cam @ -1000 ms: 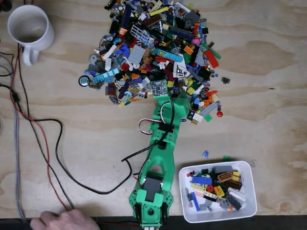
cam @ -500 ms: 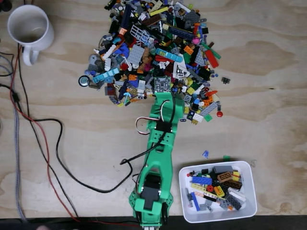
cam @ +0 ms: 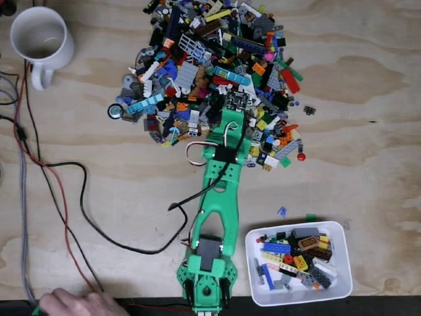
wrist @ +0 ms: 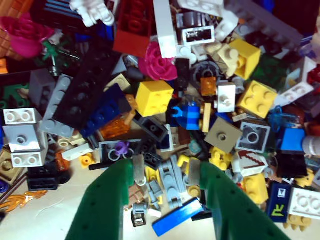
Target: Find the closest Lego and put it in the bin.
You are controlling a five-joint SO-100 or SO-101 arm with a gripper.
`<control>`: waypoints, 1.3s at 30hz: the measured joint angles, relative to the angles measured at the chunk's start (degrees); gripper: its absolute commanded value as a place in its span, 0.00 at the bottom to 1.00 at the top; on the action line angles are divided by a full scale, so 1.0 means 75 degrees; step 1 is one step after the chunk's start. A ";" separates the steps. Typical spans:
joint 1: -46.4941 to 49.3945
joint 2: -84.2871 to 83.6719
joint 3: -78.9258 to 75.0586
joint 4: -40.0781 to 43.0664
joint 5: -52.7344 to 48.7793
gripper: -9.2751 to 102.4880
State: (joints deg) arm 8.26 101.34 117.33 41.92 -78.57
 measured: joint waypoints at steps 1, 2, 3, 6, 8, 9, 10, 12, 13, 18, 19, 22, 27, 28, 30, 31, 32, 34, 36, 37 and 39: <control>-0.0082 -0.0141 -0.0141 0.0023 0.0000 0.21; -0.0152 -0.0258 -0.0270 0.0047 0.0000 0.21; -0.0211 -0.0387 -0.0434 0.0105 0.0000 0.21; -0.0352 -0.0645 -0.0621 0.0141 0.0000 0.21; -0.0422 -0.0773 -0.0621 0.0141 -0.0012 0.21; -0.0434 -0.0844 -0.0621 0.0141 -0.0070 0.22; -0.0457 -0.0914 -0.0621 0.0141 -0.0129 0.22; -0.0469 -0.1020 -0.0621 0.0129 -0.0246 0.23; -0.0469 -0.1078 -0.0621 0.0082 -0.0305 0.23; -0.0375 -0.1430 -0.0703 -0.0246 -0.0551 0.24; -0.0316 -0.1512 -0.0738 -0.0328 -0.0609 0.24; -0.0176 -0.1688 -0.0844 -0.0586 -0.0750 0.24; 0.0023 -0.1957 -0.0984 -0.0844 -0.0914 0.24; 0.0059 -0.2016 -0.1020 -0.0844 -0.0949 0.24; 0.0105 -0.2121 -0.1031 -0.0844 -0.1031 0.24; 0.0105 -0.2168 -0.1031 -0.0844 -0.1043 0.24; 0.0117 -0.2191 -0.1031 -0.0844 -0.1043 0.23; 0.0105 -0.2203 -0.1031 -0.0832 -0.1043 0.23; 0.0105 -0.2203 -0.1043 -0.0738 -0.1043 0.22; 0.0105 -0.2203 -0.1043 -0.0703 -0.1043 0.22; 0.0094 -0.2203 -0.1043 -0.0656 -0.1043 0.20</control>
State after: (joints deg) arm 8.96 84.81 109.51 37.00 -86.40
